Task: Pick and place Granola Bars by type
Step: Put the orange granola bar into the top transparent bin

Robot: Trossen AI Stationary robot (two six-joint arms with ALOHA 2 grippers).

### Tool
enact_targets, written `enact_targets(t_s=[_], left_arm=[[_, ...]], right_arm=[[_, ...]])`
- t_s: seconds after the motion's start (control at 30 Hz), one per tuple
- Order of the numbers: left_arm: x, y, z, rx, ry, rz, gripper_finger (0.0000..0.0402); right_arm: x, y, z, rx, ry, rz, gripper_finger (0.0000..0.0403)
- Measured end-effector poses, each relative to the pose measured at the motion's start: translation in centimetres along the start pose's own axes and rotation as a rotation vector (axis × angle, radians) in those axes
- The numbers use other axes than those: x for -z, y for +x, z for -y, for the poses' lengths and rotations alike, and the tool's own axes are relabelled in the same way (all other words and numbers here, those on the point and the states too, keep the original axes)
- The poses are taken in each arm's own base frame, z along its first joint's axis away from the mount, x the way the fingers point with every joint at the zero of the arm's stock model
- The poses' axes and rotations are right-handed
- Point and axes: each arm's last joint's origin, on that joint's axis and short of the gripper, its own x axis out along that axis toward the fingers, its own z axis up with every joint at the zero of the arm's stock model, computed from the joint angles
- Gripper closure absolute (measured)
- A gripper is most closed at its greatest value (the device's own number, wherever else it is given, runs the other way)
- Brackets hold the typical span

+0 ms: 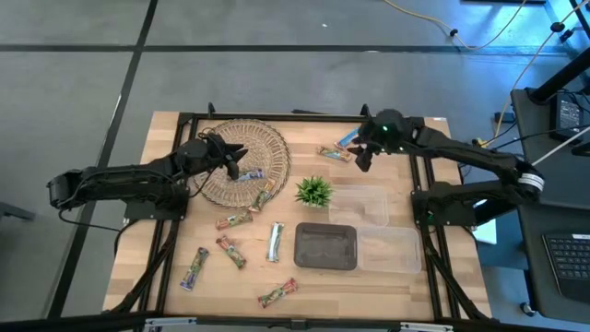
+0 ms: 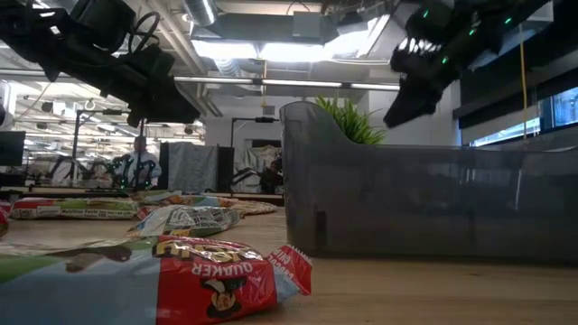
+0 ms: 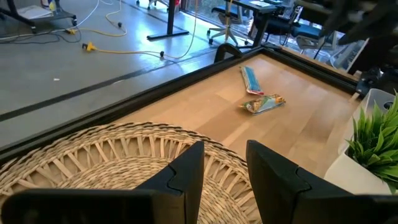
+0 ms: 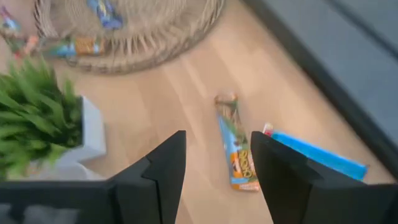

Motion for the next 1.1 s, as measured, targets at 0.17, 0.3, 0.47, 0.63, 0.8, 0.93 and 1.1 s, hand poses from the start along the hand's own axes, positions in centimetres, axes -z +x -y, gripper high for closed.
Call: enact_targets(t_s=[0.17,0.3,0.47,0.63,0.8,0.93,1.1], left_arm=[[0.0,0.0,0.0,0.0,-0.008,0.0,0.0288],[0.0,0.0,0.0,0.0,-0.008,0.0,0.0288],[0.0,0.0,0.0,0.0,-0.011,0.0,0.0288],[0.0,0.0,0.0,0.001,-0.03,-0.001,0.0288],[0.0,0.0,0.0,0.002,-0.077,-0.004,0.0288],[0.1,0.0,0.0,0.001,-0.078,-0.006,0.0288],[0.0,0.0,0.0,0.001,-0.061,-0.006,0.0288]], right_arm=[[0.6,3.1,2.3,-0.02,0.055,-0.113,0.0219],[1.2,5.5,3.4,-0.022,-0.016,-0.197,0.0219],[1.8,8.2,4.0,-0.047,-0.114,-0.257,0.0219],[2.6,10.5,4.6,-0.009,-0.156,-0.322,0.0219],[3.1,12.1,4.9,-0.011,-0.149,-0.374,0.0219],[3.4,13.1,5.0,-0.041,-0.137,-0.395,0.0219],[3.8,13.8,5.0,-0.062,-0.127,-0.418,0.0219]])
